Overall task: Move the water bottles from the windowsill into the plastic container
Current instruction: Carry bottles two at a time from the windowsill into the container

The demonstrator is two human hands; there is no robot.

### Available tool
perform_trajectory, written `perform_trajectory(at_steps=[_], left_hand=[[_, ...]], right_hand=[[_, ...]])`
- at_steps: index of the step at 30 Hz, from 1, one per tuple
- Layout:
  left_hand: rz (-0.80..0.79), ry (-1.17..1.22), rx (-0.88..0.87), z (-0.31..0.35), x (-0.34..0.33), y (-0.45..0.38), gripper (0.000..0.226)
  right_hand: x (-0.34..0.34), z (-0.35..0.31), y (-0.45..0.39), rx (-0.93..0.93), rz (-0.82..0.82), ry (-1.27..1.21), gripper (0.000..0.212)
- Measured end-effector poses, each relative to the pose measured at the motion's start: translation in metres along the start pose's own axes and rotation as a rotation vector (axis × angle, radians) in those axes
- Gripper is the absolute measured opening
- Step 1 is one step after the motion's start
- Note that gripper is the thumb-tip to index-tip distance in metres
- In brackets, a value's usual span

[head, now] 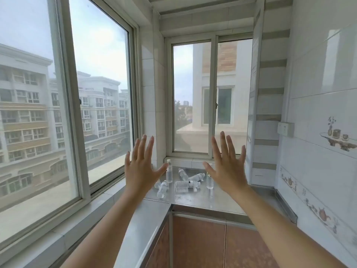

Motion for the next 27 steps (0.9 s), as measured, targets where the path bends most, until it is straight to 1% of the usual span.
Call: perform_trajectory(at_steps=[1,4,7,9,12,16,23,27], left_hand=[[-0.043,0.027,0.016,-0.001,-0.008,0.004,0.096],[-0.100,0.031,0.037,-0.007,-0.039,0.020,0.093],[-0.152,0.071,0.085,-0.006,-0.072,0.037,0.088],[-0.179,0.107,0.125,-0.002,-0.094,0.045,0.081],[-0.200,0.112,0.139,0.009,-0.131,0.057,0.071],[-0.267,0.096,0.169,0.018,-0.186,0.063,0.073],[-0.398,0.059,0.257,0.017,-0.299,0.059,0.072],[-0.464,0.042,0.253,0.011,-0.358,0.052,0.071]], right_hand=[[-0.004,0.002,0.004,-0.013,-0.017,-0.018,0.079],[-0.021,0.012,0.019,-0.040,-0.025,-0.036,0.071],[-0.044,0.021,0.039,-0.073,-0.025,-0.105,0.067],[-0.062,0.028,0.049,-0.081,-0.011,-0.142,0.065],[-0.098,0.040,0.064,-0.098,-0.015,-0.207,0.060],[-0.150,0.063,0.073,-0.093,-0.043,-0.272,0.057],[-0.261,0.104,0.074,-0.099,-0.228,-0.303,0.056],[-0.320,0.115,0.068,-0.101,-0.303,-0.313,0.057]])
Point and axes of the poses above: each hand's wrist, its own y-axis away from the middle knuckle, its own x-axis out of the back of the hand, z = x × y, the point moved 6 cm from there along -y, towards the middle knuckle, and after that the axes turned 7 degrees about z, right-handed, at the moved point
